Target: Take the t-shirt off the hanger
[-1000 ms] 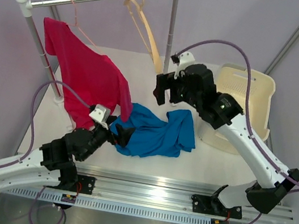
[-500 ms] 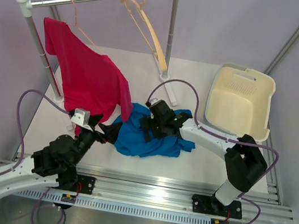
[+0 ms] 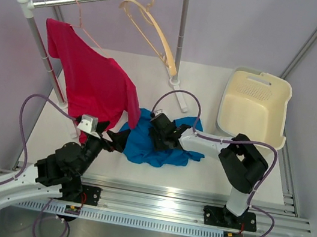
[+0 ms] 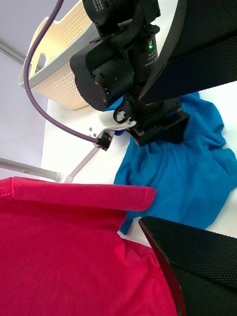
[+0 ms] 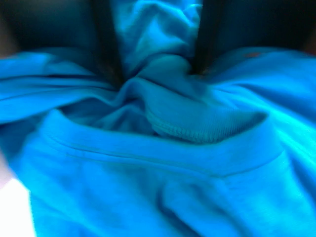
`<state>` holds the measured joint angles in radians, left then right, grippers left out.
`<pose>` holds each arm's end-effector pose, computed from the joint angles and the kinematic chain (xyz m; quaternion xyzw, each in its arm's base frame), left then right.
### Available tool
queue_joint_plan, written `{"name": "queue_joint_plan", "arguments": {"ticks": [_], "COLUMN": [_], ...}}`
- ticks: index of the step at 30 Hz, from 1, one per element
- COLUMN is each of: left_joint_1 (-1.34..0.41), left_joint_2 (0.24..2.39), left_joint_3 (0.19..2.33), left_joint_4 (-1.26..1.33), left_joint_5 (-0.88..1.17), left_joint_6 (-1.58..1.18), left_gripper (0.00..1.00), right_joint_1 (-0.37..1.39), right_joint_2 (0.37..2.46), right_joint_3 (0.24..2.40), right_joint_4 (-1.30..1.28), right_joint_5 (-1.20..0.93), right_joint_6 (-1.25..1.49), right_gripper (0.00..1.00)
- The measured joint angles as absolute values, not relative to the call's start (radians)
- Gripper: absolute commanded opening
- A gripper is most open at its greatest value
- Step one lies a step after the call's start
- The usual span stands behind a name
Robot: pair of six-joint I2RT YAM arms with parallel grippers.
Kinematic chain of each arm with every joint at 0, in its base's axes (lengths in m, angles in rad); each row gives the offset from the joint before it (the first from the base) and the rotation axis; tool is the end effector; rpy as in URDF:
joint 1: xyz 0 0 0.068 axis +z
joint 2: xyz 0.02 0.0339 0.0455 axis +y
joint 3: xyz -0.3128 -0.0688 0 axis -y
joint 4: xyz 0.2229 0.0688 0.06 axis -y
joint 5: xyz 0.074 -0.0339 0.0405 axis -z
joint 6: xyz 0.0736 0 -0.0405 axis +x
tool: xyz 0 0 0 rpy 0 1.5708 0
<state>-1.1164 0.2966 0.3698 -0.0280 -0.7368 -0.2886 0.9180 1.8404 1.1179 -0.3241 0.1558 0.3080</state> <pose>0.0739 -0.0386 0.2869 0.0209 0.6949 -0.2458 0.6755 0.2421 0.2978 0.1856 -0.2699 0.9245 0.0871 0.2545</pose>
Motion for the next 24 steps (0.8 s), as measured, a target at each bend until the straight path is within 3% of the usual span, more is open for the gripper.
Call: {"name": "queue_joint_plan", "arguments": {"ticks": [1,2,3,8,12,17,24], "left_joint_1": [-1.116,-1.116,-1.116,-1.116,-1.116,-1.116,-1.116], "left_joint_2": [0.297,0.297,0.297,0.297,0.297,0.295,0.294], "left_joint_3": [0.37,0.37,0.37,0.37,0.37,0.37,0.37], "left_joint_4": [-0.028,-0.028,-0.028,-0.029,-0.03,-0.031,-0.032], "left_joint_5": [-0.738,-0.741,-0.745,-0.775,-0.786,-0.788,-0.787], "left_joint_6": [-0.289,-0.289,-0.289,-0.288,-0.289,-0.289,-0.289], "left_gripper": [0.99,0.99,0.99,0.99,0.99,0.99,0.99], "right_joint_1": [0.917,0.916,0.915,0.915,0.916,0.863,0.636], "right_joint_2": [1.842,1.844,1.845,1.822,1.754,1.578,1.305], "right_joint_3": [1.119,1.119,1.118,1.102,1.185,1.476,1.813], "right_joint_4": [-0.321,-0.314,-0.303,-0.29,-0.5,-0.738,-0.882], "right_joint_5": [0.159,0.165,0.163,0.15,0.226,0.348,0.511], "right_joint_6": [0.308,0.319,0.319,0.341,0.34,0.337,0.33], "right_gripper": [0.31,0.02,0.0,0.0,0.0,0.0,0.0]}}
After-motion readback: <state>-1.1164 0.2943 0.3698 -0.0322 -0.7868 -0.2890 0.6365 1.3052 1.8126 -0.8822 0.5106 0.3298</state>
